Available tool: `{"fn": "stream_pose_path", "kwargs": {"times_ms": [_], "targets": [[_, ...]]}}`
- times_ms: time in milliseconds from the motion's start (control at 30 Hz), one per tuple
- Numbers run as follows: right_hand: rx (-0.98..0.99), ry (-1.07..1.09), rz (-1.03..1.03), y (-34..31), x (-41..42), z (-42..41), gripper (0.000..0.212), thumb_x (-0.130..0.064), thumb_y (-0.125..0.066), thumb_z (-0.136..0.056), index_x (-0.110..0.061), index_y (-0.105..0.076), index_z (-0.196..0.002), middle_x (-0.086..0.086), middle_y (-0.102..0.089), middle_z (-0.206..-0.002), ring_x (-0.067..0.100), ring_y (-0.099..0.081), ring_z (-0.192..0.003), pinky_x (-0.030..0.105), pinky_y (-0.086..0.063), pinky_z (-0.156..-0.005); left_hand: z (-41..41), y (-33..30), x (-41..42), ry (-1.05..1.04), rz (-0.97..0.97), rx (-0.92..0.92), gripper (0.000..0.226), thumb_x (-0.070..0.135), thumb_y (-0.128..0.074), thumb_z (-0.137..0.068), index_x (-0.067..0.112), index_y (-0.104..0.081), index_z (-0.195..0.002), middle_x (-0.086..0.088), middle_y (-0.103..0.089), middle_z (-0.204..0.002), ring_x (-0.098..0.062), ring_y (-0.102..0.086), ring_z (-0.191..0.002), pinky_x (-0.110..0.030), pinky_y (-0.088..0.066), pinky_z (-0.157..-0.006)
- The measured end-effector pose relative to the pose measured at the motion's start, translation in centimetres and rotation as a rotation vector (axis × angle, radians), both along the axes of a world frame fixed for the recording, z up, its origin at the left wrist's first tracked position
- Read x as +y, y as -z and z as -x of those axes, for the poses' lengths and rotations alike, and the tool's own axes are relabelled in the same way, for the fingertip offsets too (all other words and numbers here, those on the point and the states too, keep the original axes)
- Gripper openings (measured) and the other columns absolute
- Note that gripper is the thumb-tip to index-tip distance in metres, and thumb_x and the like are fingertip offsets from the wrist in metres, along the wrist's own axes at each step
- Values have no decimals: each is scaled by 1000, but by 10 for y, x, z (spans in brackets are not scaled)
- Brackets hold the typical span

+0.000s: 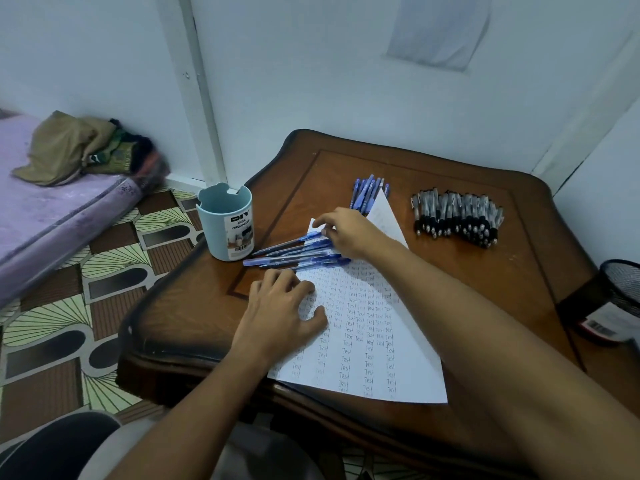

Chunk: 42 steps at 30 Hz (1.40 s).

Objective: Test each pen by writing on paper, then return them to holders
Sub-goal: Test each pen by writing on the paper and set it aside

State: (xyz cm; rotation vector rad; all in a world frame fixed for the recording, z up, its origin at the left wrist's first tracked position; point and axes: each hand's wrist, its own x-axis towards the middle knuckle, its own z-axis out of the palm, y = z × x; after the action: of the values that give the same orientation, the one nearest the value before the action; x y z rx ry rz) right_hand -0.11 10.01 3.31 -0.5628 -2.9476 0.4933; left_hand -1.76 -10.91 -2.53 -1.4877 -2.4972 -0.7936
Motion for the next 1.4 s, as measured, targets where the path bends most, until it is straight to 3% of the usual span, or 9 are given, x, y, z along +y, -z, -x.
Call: {"fn": "stream_pose_path", "kwargs": {"times_ms": [300, 433, 533, 600, 833, 967, 1133, 1267, 1400], "targets": [[-81, 44, -93, 0, -10, 21, 24, -15, -56, -100, -25, -70, -115, 6, -53, -119, 29, -54, -111, 36, -46, -86, -1, -1, 1, 2, -14, 2, 39, 55, -50, -83, 26, -68, -103, 13, -41, -92, -10, -37, -96, -36, -35, -85], [-62, 76, -124, 1, -10, 17, 17, -13, -56, -101, -21, -61, -114, 8, -54, -118, 27, -53, -106, 31, -41, -79, -1, 0, 0, 9, 9, -10, 41, 56, -48, -84, 27, -67, -105, 13, -42, -94, -10, -36, -98, -35, -34, -87], [-23, 125, -89, 3, -2, 10, 18, -5, -51, -101, -19, -56, -111, 9, -61, -113, 26, -56, -100, 35, -49, -80, -1, 0, 0, 12, -1, -19, 42, 57, -47, -84, 27, -67, -105, 12, -42, -93, -10, -36, -98, -35, -34, -88], [77, 176, 112, 0, 5, 3, 18, -2, -49, -101, -17, -57, -107, 7, -65, -108, 24, -60, -97, 39, -52, -83, 0, 0, -1, 13, -4, -16, 42, 57, -47, -84, 26, -67, -105, 12, -42, -93, -10, -36, -97, -35, -34, -87], [786, 416, 1311, -5, 17, -44, 14, 3, -54, -98, -5, -65, -98, 14, -65, -97, 29, -66, -90, 40, -60, -83, 1, 3, 0, 3, -12, -9, 42, 57, -47, -83, 27, -68, -103, 13, -43, -92, -10, -38, -98, -35, -35, -87], [1088, 524, 1645, -4, 15, -72, 13, 4, -50, -99, -3, -58, -106, 22, -66, -102, 35, -71, -89, 44, -60, -82, 3, 4, 1, 2, -17, 7, 42, 57, -48, -82, 27, -69, -102, 14, -44, -92, -11, -40, -97, -36, -36, -85], [1066, 699, 1627, 1, 3, -95, 19, -3, -57, -99, 4, -62, -116, 13, -60, -84, 15, -59, -64, 25, -53, -61, 4, 3, 1, 4, -18, 29, 43, 58, -47, -81, 27, -69, -101, 14, -45, -91, -10, -38, -95, -34, -33, -81], [869, 731, 1541, 8, -12, -109, 17, -9, -48, -104, -8, -61, -117, 13, -60, -84, 10, -45, -52, 19, -37, -43, 5, 2, 3, 1, 4, 30, 48, 60, -44, -79, 26, -69, -103, 13, -46, -93, -11, -38, -97, -35, -32, -82], [708, 752, 1428, 10, -25, -124, 20, -10, -53, -103, -15, -62, -119, 9, -53, -78, 8, -31, -48, 18, -25, -37, 3, 1, 2, 4, 18, 25, 51, 61, -42, -79, 26, -69, -105, 12, -48, -95, -11, -39, -100, -34, -30, -84]]}}
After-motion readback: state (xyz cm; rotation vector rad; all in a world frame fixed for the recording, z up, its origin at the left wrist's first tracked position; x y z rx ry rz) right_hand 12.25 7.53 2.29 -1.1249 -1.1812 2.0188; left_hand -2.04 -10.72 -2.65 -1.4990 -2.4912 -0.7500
